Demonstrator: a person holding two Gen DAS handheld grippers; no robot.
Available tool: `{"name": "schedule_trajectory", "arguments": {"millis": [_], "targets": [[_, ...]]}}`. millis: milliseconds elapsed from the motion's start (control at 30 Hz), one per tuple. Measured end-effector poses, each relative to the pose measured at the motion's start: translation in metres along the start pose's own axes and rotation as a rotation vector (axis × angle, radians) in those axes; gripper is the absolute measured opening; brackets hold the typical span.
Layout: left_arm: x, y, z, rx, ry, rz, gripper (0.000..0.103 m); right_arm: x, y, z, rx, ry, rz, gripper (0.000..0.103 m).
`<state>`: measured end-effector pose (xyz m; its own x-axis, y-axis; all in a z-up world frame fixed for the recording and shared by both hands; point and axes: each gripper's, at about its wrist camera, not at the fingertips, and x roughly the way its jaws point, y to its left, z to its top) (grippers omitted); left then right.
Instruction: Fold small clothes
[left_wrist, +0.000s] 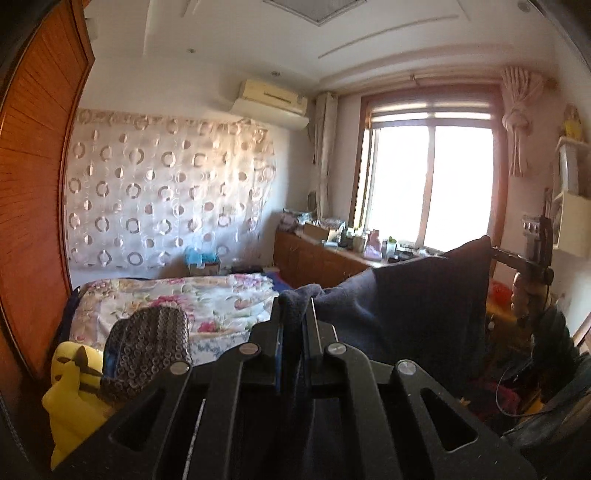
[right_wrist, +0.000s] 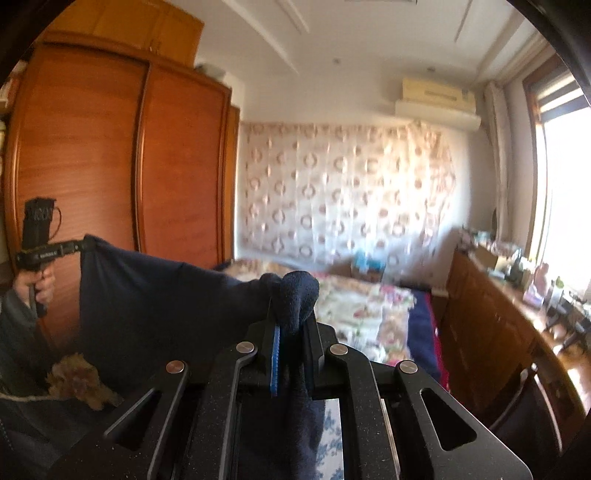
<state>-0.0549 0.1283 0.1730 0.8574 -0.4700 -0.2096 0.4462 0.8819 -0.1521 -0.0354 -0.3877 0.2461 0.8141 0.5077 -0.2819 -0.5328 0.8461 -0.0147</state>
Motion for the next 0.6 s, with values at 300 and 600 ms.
{"name": "schedule_trajectory", "arguments": {"millis": [300, 600], "targets": [[0.051, 0.04, 0.042, 0.018, 0.008, 0.13, 0.005, 0.01, -0.026, 0.057, -0.011, -0.044, -0.042, 0.007], [0.247, 0.112, -0.015, 0.075, 0.277, 0.325, 0.02, 0.222, -0.104, 0.014, 0.029, 0.26, -0.22, 0.01]]}}
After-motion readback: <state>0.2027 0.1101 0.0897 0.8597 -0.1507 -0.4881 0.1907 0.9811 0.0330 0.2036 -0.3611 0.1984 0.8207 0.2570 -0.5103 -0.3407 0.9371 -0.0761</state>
